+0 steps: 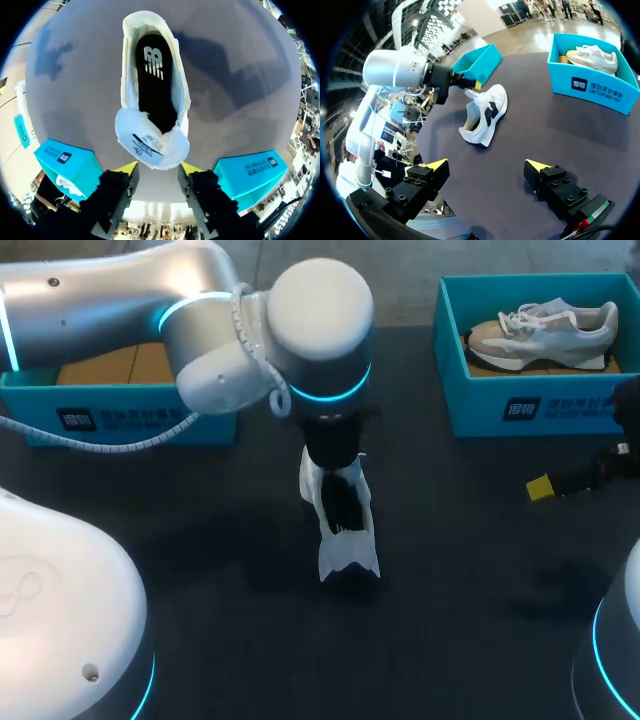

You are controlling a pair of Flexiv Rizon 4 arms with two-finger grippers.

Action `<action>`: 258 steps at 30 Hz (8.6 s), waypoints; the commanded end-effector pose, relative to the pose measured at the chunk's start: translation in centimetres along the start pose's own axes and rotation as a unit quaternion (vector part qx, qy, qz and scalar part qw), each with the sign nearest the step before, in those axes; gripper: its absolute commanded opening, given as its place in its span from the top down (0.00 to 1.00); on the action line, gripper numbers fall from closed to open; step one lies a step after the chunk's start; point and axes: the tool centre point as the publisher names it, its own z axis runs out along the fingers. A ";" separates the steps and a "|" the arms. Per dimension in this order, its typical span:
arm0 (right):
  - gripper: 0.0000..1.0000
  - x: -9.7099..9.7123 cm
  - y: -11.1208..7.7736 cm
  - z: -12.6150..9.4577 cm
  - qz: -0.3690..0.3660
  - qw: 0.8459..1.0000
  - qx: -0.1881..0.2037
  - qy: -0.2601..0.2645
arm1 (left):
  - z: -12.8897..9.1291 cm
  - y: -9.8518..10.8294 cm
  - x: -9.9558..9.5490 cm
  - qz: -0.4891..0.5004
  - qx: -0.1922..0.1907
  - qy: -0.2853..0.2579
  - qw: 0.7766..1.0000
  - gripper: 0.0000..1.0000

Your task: Take the shoe out of the shoebox, open the shoe tongue, remove and reinsert the insole, then place the shoe into the shoebox

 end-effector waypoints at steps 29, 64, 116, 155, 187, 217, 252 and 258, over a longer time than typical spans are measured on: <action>0.00 0.1 -0.1 0.0 0.001 1.000 0.000 -0.001 | 0.3 -5.7 0.4 0.044 0.061 -0.011 0.997 0.58; 0.00 0.1 -0.1 0.0 0.001 1.000 0.000 -0.001 | 0.5 -7.5 0.4 0.069 0.075 -0.008 0.995 0.60; 0.00 0.1 -0.1 0.0 0.001 1.000 0.000 -0.001 | 0.6 -8.1 -2.0 0.100 0.082 0.005 0.992 0.62; 0.00 0.1 -0.1 0.0 0.001 1.000 0.000 -0.001 | -5.0 -8.2 -0.4 -0.303 0.111 0.108 0.940 0.29; 0.00 0.1 -0.1 0.0 0.001 1.000 0.000 -0.001 | -6.3 -8.3 0.8 -0.561 0.094 0.119 0.814 0.00; 0.00 0.1 -0.1 0.0 0.001 1.000 0.000 -0.001 | -4.8 -17.5 0.7 -0.698 0.084 0.119 0.701 0.00; 0.00 0.1 -0.1 0.0 0.001 1.000 0.000 -0.001 | 1.8 -21.3 -0.4 -0.706 0.084 0.145 0.688 0.59; 0.00 0.1 -0.1 0.0 0.001 1.000 0.000 -0.001 | 1.6 -21.6 0.0 -0.705 0.087 0.149 0.687 0.81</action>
